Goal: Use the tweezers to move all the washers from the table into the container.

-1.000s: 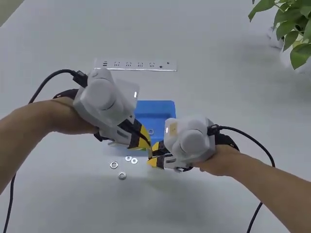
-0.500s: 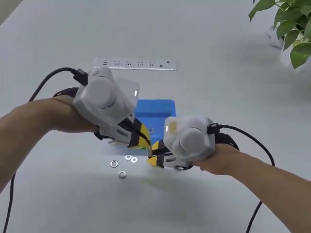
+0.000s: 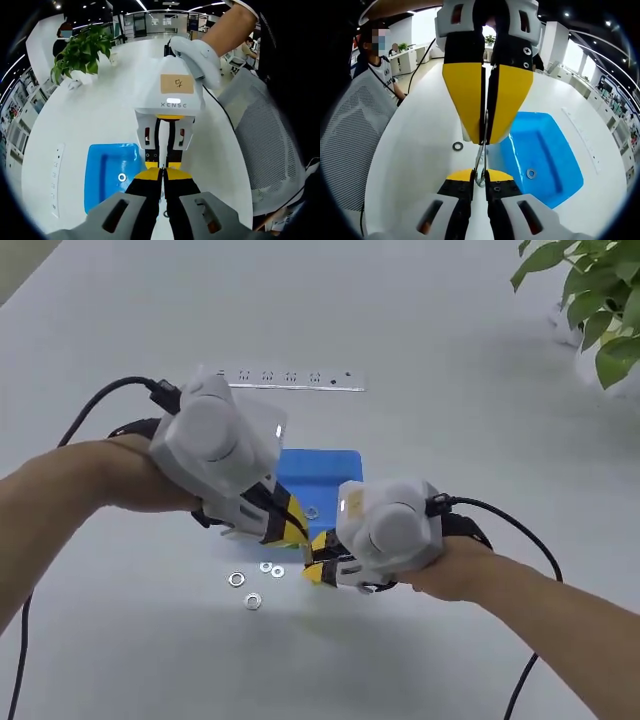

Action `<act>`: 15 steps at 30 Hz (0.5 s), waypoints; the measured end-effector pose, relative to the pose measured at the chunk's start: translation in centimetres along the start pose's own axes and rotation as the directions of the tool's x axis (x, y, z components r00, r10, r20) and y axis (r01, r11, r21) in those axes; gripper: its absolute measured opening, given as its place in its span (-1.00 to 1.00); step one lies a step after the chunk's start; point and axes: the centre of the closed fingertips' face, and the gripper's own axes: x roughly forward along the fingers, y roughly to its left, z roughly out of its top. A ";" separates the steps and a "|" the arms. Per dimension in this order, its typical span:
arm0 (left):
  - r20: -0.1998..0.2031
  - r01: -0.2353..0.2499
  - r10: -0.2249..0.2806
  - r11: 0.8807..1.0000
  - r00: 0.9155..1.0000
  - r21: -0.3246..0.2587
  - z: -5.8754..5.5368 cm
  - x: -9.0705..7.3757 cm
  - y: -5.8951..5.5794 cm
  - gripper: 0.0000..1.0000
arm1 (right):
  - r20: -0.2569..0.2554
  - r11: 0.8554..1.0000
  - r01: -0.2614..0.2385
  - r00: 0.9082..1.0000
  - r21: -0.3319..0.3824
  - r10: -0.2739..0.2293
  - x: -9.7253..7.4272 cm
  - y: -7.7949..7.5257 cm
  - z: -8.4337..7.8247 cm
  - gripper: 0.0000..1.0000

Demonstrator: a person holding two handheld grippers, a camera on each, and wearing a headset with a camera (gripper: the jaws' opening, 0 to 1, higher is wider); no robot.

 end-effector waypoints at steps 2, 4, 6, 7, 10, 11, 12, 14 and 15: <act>-0.001 -0.002 0.002 1.000 1.000 0.000 0.1 -0.2 0.0 -0.90 | 0.000 1.000 0.001 1.000 -0.003 -0.001 -0.1 0.0 0.2 -0.79; -0.001 -0.003 0.003 1.000 1.000 0.000 0.2 -0.4 -0.1 -0.90 | 0.000 1.000 0.001 1.000 -0.005 -0.001 -0.3 0.0 0.4 -0.79; -0.003 -0.005 0.005 1.000 1.000 0.002 0.3 -0.7 -0.1 -0.90 | 0.000 1.000 0.002 1.000 -0.009 -0.002 -0.4 0.0 0.6 -0.79; -0.003 -0.005 0.005 1.000 1.000 0.002 0.3 -0.7 -0.1 -0.90 | -0.001 1.000 0.003 1.000 -0.011 -0.003 -0.5 0.0 0.7 -0.79; -0.003 -0.008 0.008 1.000 1.000 0.002 0.6 -1.2 -0.1 -0.90 | 0.000 1.000 0.006 1.000 -0.017 -0.006 -0.8 0.0 1.1 -0.79; -0.004 -0.007 0.007 1.000 1.000 0.001 0.6 -1.3 -0.1 -0.90 | 0.000 1.000 0.005 1.000 -0.017 -0.005 -0.8 0.0 1.2 -0.79; -0.005 -0.009 0.009 1.000 1.000 0.004 0.7 -1.4 -0.1 -0.90 | 0.001 1.000 0.007 1.000 -0.019 -0.007 -0.9 -0.1 1.4 -0.79; -0.004 -0.010 0.010 1.000 1.000 0.003 0.9 -1.7 -0.1 -0.90 | 0.001 1.000 0.008 1.000 -0.023 -0.008 -1.1 -0.1 1.6 -0.79; -0.004 -0.011 0.011 1.000 1.000 0.002 0.9 -1.8 -0.1 -0.90 | 0.002 1.000 0.008 1.000 -0.022 -0.008 -1.1 -0.1 1.7 -0.79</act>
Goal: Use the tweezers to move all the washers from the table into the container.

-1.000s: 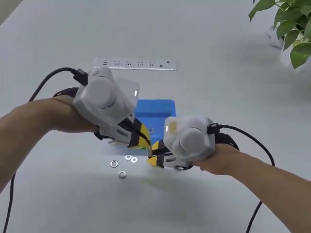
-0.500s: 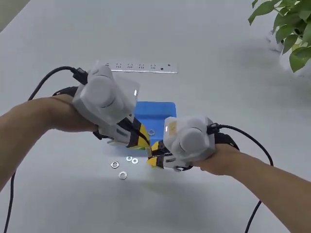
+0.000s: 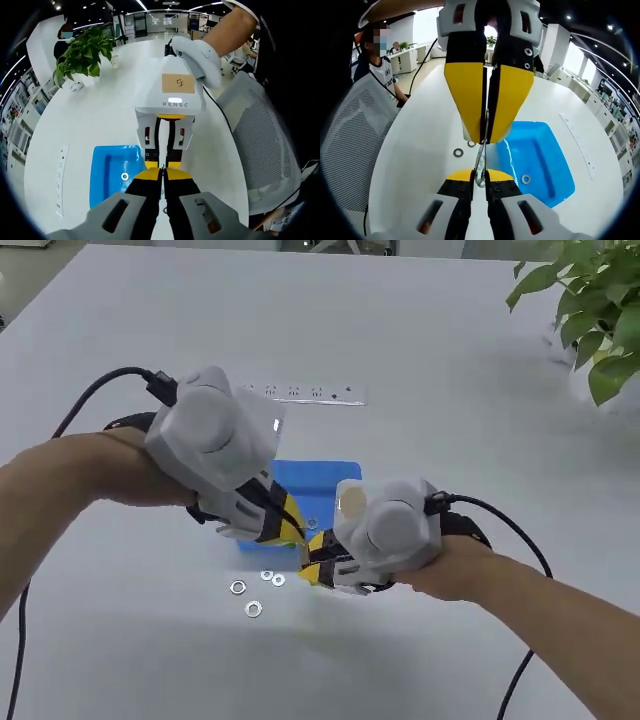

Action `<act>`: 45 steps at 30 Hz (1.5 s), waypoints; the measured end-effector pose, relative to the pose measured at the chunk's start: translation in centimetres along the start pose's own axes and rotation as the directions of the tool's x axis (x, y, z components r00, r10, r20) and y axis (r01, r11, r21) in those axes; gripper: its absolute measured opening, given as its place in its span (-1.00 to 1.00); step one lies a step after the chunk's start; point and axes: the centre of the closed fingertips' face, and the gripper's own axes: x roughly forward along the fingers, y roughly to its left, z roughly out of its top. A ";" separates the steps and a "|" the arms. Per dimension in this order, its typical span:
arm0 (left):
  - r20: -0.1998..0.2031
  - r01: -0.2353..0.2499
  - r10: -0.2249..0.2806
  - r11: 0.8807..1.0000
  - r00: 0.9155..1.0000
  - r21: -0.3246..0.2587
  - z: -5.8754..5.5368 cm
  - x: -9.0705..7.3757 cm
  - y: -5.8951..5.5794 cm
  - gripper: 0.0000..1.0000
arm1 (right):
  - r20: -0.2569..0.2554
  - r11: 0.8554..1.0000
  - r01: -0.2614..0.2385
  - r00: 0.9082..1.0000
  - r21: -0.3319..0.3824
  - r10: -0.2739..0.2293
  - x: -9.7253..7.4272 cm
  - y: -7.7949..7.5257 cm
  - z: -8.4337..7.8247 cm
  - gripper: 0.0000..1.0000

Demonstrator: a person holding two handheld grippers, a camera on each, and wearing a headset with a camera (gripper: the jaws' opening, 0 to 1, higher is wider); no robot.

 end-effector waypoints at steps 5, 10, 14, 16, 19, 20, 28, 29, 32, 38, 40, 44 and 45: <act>-0.001 -0.001 0.001 1.000 1.000 -0.003 0.4 -0.7 0.0 -0.90 | 0.006 1.000 0.004 1.000 0.004 -0.004 -0.3 -0.1 0.6 -0.79; -0.004 -0.003 0.003 1.000 1.000 0.000 0.6 -1.3 0.1 -0.90 | 0.010 1.000 0.010 1.000 -0.002 -0.010 -0.6 -0.3 1.2 -0.79; -0.005 -0.009 0.009 1.000 1.000 0.004 0.8 -1.8 0.2 -0.90 | 0.012 1.000 0.016 1.000 -0.007 -0.016 -0.8 -0.6 1.7 -0.79; -0.006 -0.013 0.013 1.000 1.000 0.006 0.9 -2.0 0.4 -0.90 | 0.011 1.000 0.020 1.000 -0.012 -0.020 -1.0 -0.8 1.9 -0.79; -0.004 -0.019 0.019 1.000 1.000 0.012 1.2 -2.4 0.8 -0.90 | 0.016 1.000 0.029 0.999 -0.011 -0.029 -1.3 -1.2 2.1 -0.79; -0.003 -0.020 0.020 1.000 1.000 0.012 1.3 -2.4 0.9 -0.90 | 0.017 0.999 0.032 0.999 -0.011 -0.031 -1.4 -1.4 2.2 -0.79; -0.005 -0.030 0.030 0.999 1.000 0.025 1.7 -2.8 2.1 -0.90 | 0.018 0.999 0.044 0.999 -0.020 -0.044 -1.8 -2.8 2.5 -0.79; -0.005 -0.031 0.032 0.999 0.999 0.026 1.7 -2.9 2.3 -0.90 | 0.019 0.999 0.046 0.999 -0.019 -0.045 -1.9 -3.0 2.6 -0.79; -0.005 -0.035 0.035 0.999 0.999 0.028 1.8 -3.1 2.9 -0.90 | 0.023 0.999 0.050 0.998 -0.019 -0.050 -1.9 -3.6 2.8 -0.79; -0.003 -0.046 0.046 0.998 0.999 0.035 1.8 -3.2 4.1 -0.90 | 0.028 0.998 0.064 0.998 -0.017 -0.063 -2.0 -4.9 2.7 -0.79; -0.002 -0.051 0.051 0.998 0.999 0.040 1.8 -3.0 4.5 -0.90 | 0.029 0.998 0.068 0.997 -0.015 -0.067 -1.9 -5.3 2.6 -0.79; -0.006 -0.050 0.050 0.998 0.999 0.041 1.4 -2.4 5.2 -0.90 | 0.023 0.998 0.067 0.997 -0.009 -0.067 -1.4 -5.9 2.0 -0.79; -0.007 -0.049 0.049 0.998 0.999 0.041 1.3 -2.2 5.3 -0.90 | 0.021 0.998 0.066 0.998 -0.008 -0.066 -1.3 -6.0 1.8 -0.79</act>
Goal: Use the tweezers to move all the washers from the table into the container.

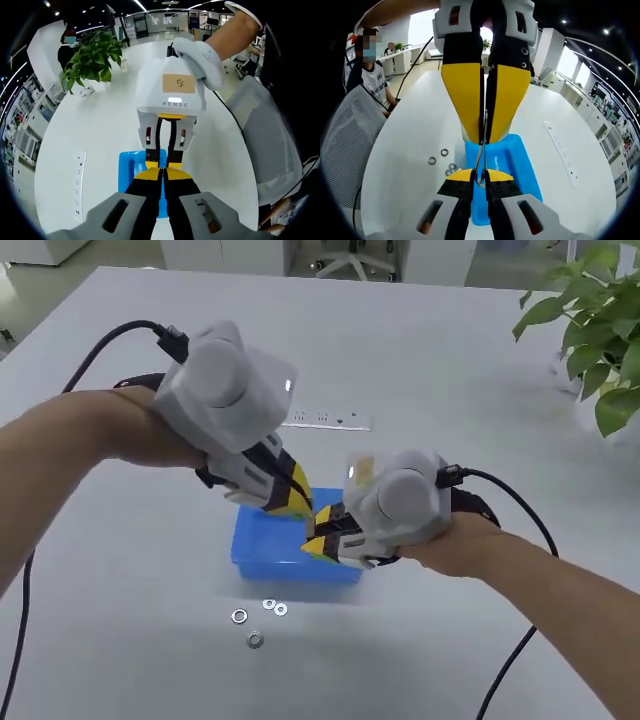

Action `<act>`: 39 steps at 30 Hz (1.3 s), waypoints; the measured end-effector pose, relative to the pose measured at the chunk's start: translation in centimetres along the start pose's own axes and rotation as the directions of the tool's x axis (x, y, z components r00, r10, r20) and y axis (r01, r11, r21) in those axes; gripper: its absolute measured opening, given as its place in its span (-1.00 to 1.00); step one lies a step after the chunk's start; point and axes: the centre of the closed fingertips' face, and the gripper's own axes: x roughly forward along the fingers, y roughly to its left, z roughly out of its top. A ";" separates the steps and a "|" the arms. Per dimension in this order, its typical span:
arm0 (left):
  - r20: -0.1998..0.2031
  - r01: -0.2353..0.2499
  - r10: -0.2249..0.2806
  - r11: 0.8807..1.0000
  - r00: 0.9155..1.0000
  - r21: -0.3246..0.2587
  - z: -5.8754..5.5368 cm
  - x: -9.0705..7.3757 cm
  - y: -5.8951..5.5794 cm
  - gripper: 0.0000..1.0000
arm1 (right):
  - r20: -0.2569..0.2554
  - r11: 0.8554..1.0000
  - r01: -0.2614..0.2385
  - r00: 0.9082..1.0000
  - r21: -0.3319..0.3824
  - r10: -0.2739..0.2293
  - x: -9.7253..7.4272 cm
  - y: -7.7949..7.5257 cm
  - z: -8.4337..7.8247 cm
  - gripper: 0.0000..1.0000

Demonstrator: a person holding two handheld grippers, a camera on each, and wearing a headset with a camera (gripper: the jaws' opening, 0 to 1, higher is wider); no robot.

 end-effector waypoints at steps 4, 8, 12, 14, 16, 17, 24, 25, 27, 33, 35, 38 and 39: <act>-0.001 0.002 -0.002 1.000 1.000 0.000 -0.3 0.7 0.5 -0.90 | -0.006 1.000 -0.001 1.000 0.009 0.001 0.4 -0.5 -0.8 -0.79; -0.004 0.004 -0.004 1.000 1.000 0.003 -0.6 1.5 1.0 -0.90 | -0.014 1.000 0.000 1.000 0.020 0.000 0.8 -0.9 -1.6 -0.79; -0.005 0.008 -0.008 1.000 1.000 0.004 -0.9 2.3 1.4 -0.90 | -0.021 0.999 0.000 1.000 0.034 0.001 1.1 -1.2 -2.4 -0.79; -0.006 0.012 -0.012 1.000 1.000 0.003 -1.1 2.8 1.6 -0.90 | -0.027 0.999 -0.002 1.000 0.038 0.003 1.3 -1.4 -2.9 -0.79; -0.008 0.016 -0.016 1.000 1.000 0.003 -1.3 3.2 1.8 -0.90 | -0.031 0.999 -0.004 1.000 0.044 0.005 1.6 -1.5 -3.3 -0.79; -0.009 0.017 -0.017 1.000 1.000 0.002 -1.4 3.3 1.9 -0.90 | -0.034 0.999 -0.004 0.999 0.045 0.006 1.7 -1.6 -3.5 -0.79; -0.011 0.026 -0.026 1.000 1.000 -0.009 -2.1 4.4 2.4 -0.90 | -0.052 0.999 -0.012 0.999 0.043 0.014 2.6 -2.0 -4.5 -0.78; -0.010 0.027 -0.027 1.000 1.000 -0.012 -2.2 4.5 2.4 -0.90 | -0.053 0.999 -0.013 0.998 0.044 0.015 2.7 -2.0 -4.6 -0.78; -0.008 0.026 -0.026 1.000 1.000 -0.014 -2.4 4.6 2.6 -0.90 | -0.055 0.999 -0.014 0.998 0.044 0.016 2.8 -2.1 -4.8 -0.78; -0.006 0.026 -0.026 1.000 1.000 -0.019 -2.7 4.9 2.8 -0.90 | -0.063 0.999 -0.018 0.998 0.046 0.021 3.1 -2.2 -5.2 -0.78; -0.005 0.025 -0.025 0.999 1.000 -0.020 -2.8 5.0 2.8 -0.90 | -0.068 0.999 -0.020 0.997 0.046 0.023 3.2 -2.2 -5.3 -0.78; 0.003 0.022 -0.022 0.999 1.000 -0.026 -2.8 5.1 2.9 -0.90 | -0.066 0.999 -0.021 0.998 0.049 0.024 3.2 -2.2 -5.3 -0.78; 0.005 0.023 -0.023 0.999 1.000 -0.027 -2.8 5.1 2.9 -0.90 | -0.064 0.999 -0.021 0.998 0.046 0.024 3.2 -2.2 -5.3 -0.78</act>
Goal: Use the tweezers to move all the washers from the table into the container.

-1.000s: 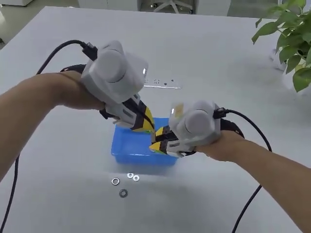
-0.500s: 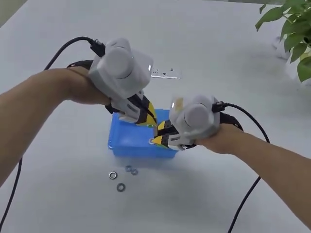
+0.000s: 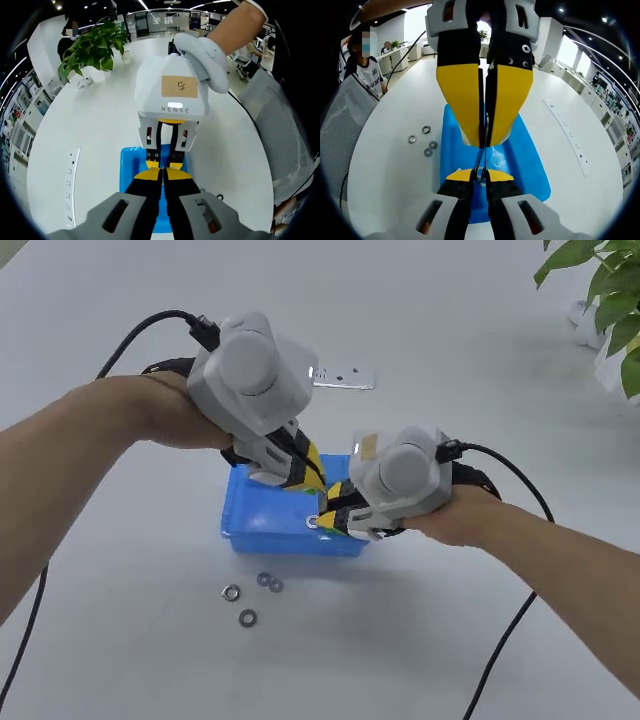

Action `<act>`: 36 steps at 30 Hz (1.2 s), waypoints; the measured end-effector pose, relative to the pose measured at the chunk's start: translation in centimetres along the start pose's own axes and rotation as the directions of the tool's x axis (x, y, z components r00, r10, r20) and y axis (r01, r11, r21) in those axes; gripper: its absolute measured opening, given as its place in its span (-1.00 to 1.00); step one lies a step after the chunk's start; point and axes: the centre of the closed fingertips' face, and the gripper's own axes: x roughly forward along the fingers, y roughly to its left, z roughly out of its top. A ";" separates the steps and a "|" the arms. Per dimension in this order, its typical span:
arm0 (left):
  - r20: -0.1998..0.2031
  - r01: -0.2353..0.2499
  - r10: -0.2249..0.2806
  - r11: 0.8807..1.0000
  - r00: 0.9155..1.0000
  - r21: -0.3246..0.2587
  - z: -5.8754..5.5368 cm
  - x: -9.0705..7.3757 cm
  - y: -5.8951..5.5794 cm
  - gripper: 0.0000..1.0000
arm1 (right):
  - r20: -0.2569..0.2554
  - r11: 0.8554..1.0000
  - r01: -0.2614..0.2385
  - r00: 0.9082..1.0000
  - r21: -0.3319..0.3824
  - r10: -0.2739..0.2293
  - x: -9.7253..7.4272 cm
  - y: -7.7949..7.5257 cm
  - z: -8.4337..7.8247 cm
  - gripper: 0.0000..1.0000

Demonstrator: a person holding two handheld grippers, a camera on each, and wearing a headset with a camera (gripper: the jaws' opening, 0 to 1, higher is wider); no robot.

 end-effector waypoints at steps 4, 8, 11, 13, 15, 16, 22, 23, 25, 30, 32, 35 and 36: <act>-0.001 0.000 0.000 1.000 1.000 0.000 0.0 0.0 0.1 -0.90 | -0.001 1.000 0.003 1.000 -0.004 -0.003 0.0 -0.1 0.1 -0.76; -0.007 0.001 -0.001 1.000 1.000 0.003 0.0 -0.1 0.0 -0.90 | -0.006 1.000 0.003 1.000 -0.009 -0.003 -0.1 0.0 0.1 -0.76; -0.008 0.000 0.000 1.000 1.000 0.006 0.1 -0.3 -0.1 -0.90 | -0.007 1.000 0.010 1.000 -0.017 -0.010 -0.2 0.1 0.3 -0.76; -0.006 -0.004 0.004 1.000 1.000 0.008 0.2 -0.5 -0.1 -0.90 | -0.004 1.000 0.017 1.000 -0.021 -0.017 -0.4 0.1 0.4 -0.76; -0.005 -0.005 0.005 1.000 1.000 0.010 0.4 -0.6 -0.2 -0.90 | -0.002 1.000 0.020 1.000 -0.020 -0.020 -0.5 0.1 0.5 -0.76; -0.005 -0.005 0.005 1.000 1.000 0.011 0.4 -0.7 -0.3 -0.90 | -0.001 1.000 0.022 1.000 -0.022 -0.022 -0.6 0.1 0.6 -0.76; -0.005 -0.016 0.016 1.000 1.000 0.018 0.8 -1.3 -0.3 -0.90 | 0.007 0.999 0.032 0.999 -0.029 -0.032 -1.1 0.0 1.1 -0.76; -0.005 -0.018 0.018 1.000 1.000 0.018 0.9 -1.4 -0.3 -0.90 | 0.008 0.999 0.033 0.999 -0.029 -0.033 -1.2 0.0 1.2 -0.76; -0.004 -0.023 0.023 1.000 1.000 0.020 1.0 -1.7 -0.4 -0.90 | 0.010 0.999 0.037 0.999 -0.039 -0.036 -1.5 0.0 1.6 -0.76; 0.000 -0.036 0.037 0.999 0.999 0.023 1.5 -2.5 -0.6 -0.90 | 0.019 0.998 0.046 0.999 -0.046 -0.045 -2.1 0.0 2.2 -0.76; 0.003 -0.041 0.041 0.999 0.999 0.022 1.8 -2.8 -0.7 -0.90 | 0.024 0.998 0.049 0.999 -0.050 -0.047 -2.4 0.1 2.5 -0.76; 0.003 -0.048 0.048 0.999 0.999 0.022 2.1 -3.3 -0.9 -0.90 | 0.027 0.996 0.055 0.998 -0.065 -0.053 -2.8 0.2 3.0 -0.75; 0.002 -0.048 0.048 0.999 0.999 0.022 2.2 -3.4 -1.0 -0.90 | 0.028 0.996 0.054 0.998 -0.066 -0.053 -2.9 0.3 3.1 -0.75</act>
